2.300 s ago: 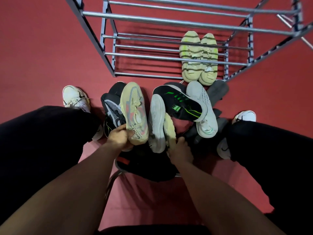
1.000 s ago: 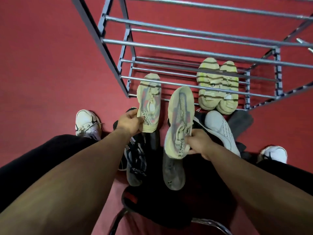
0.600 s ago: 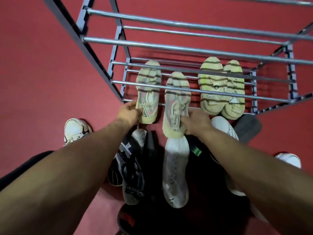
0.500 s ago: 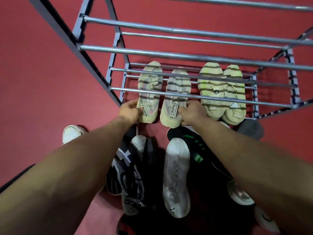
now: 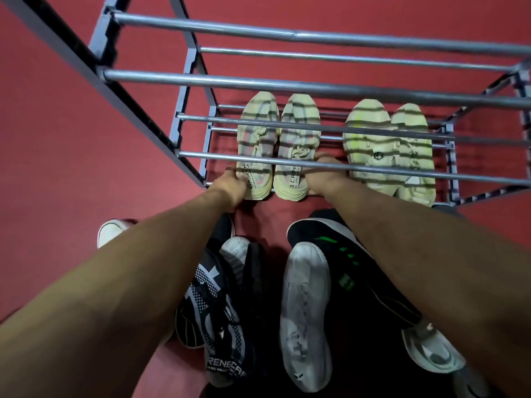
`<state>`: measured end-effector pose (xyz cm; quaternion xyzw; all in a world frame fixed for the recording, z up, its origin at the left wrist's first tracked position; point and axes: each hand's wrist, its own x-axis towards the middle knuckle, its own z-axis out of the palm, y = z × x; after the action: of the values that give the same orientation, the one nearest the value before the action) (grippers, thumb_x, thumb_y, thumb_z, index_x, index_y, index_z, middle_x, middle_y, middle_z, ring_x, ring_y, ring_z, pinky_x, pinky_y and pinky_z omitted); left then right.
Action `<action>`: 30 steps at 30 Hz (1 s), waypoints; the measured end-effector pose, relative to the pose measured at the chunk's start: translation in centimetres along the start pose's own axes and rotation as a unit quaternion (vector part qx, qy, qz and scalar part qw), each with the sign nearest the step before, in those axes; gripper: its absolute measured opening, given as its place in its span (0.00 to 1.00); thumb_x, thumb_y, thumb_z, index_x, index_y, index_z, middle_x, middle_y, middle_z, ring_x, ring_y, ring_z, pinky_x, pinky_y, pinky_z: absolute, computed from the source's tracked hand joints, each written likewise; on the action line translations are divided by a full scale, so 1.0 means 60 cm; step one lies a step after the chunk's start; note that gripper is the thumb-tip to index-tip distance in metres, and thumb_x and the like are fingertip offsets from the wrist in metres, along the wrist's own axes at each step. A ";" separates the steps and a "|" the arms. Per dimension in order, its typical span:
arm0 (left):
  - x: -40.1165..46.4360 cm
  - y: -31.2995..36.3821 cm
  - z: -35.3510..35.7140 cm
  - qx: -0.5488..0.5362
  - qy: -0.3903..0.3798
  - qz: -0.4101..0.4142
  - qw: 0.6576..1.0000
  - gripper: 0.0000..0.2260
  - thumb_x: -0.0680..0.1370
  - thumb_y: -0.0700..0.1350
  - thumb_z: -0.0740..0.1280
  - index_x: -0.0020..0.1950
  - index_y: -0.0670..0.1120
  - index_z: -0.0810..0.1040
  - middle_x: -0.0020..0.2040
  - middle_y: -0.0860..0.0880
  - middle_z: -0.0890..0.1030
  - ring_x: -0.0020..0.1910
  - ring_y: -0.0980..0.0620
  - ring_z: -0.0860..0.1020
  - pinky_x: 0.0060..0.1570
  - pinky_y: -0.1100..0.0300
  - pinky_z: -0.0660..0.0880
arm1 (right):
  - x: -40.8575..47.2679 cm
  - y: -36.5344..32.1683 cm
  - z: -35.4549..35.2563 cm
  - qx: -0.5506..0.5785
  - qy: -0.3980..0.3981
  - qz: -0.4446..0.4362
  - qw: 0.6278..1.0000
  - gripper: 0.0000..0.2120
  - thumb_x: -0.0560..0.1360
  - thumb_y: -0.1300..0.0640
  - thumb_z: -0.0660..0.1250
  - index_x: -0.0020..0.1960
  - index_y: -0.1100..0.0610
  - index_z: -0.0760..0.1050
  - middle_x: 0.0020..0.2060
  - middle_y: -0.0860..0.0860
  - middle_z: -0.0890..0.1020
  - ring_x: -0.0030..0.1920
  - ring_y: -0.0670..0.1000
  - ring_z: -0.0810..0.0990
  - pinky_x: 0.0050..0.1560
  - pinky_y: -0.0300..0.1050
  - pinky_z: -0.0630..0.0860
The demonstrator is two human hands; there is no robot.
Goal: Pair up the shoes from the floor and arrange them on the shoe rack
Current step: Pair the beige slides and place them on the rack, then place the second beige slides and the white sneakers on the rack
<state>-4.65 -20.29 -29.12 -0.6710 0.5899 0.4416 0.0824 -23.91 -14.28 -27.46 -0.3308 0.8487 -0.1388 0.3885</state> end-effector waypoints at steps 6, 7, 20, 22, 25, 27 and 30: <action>-0.014 -0.014 0.008 0.032 -0.017 -0.002 0.999 0.23 0.82 0.55 0.55 0.69 0.41 0.70 0.65 0.38 0.76 0.64 0.38 0.74 0.66 0.51 0.69 | -0.020 0.009 0.008 -0.029 -0.006 0.001 1.000 0.03 0.79 0.57 0.62 0.48 0.56 0.73 0.38 0.52 0.78 0.36 0.53 0.76 0.31 0.41 0.70; -0.015 -0.017 0.012 0.025 -0.019 0.000 1.000 0.22 0.82 0.54 0.55 0.69 0.41 0.70 0.66 0.39 0.75 0.65 0.39 0.74 0.67 0.51 0.68 | -0.023 0.011 0.010 -0.032 -0.002 0.000 0.999 0.03 0.79 0.58 0.61 0.49 0.56 0.73 0.39 0.52 0.77 0.38 0.54 0.76 0.33 0.41 0.69; -0.275 -0.109 0.045 -0.063 0.166 0.041 0.983 0.10 0.78 0.46 0.61 0.57 0.49 0.78 0.57 0.46 0.83 0.58 0.44 0.79 0.57 0.57 0.72 | -0.278 0.095 0.049 -0.127 0.018 -0.036 0.991 0.15 0.77 0.56 0.63 0.62 0.60 0.72 0.62 0.59 0.73 0.60 0.62 0.76 0.59 0.54 0.75; -0.312 -0.127 0.053 -0.032 0.144 0.029 0.989 0.11 0.78 0.46 0.62 0.59 0.48 0.78 0.58 0.45 0.82 0.60 0.43 0.78 0.58 0.56 0.72 | -0.322 0.116 0.064 -0.051 0.015 0.096 0.994 0.24 0.76 0.56 0.66 0.68 0.63 0.65 0.67 0.62 0.70 0.65 0.62 0.73 0.63 0.52 0.72; -0.363 -0.154 0.070 -0.031 0.117 0.031 0.992 0.11 0.77 0.45 0.66 0.59 0.47 0.78 0.57 0.47 0.82 0.58 0.45 0.79 0.57 0.57 0.72 | -0.387 0.163 0.096 -0.036 -0.008 0.188 0.981 0.29 0.77 0.55 0.64 0.71 0.68 0.59 0.69 0.65 0.68 0.68 0.61 0.71 0.63 0.46 0.70; -0.383 -0.170 0.080 -0.046 0.133 0.035 0.990 0.11 0.77 0.45 0.66 0.58 0.47 0.78 0.57 0.47 0.82 0.58 0.46 0.79 0.58 0.57 0.72 | -0.424 0.192 0.116 -0.028 -0.013 0.191 0.981 0.26 0.76 0.54 0.64 0.69 0.67 0.63 0.67 0.65 0.70 0.66 0.63 0.73 0.62 0.49 0.71; -0.411 -0.173 0.094 -0.007 0.156 0.078 0.985 0.10 0.77 0.44 0.64 0.57 0.48 0.79 0.56 0.47 0.81 0.56 0.45 0.79 0.57 0.56 0.72 | -0.462 0.226 0.134 -0.007 -0.009 0.183 0.983 0.21 0.77 0.51 0.62 0.64 0.63 0.68 0.64 0.62 0.73 0.63 0.64 0.74 0.61 0.54 0.72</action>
<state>3.63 4.02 -19.75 -0.6842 0.6428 0.3409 -0.0504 -10.72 14.54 -23.71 -0.1736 0.8924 -0.0558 0.4128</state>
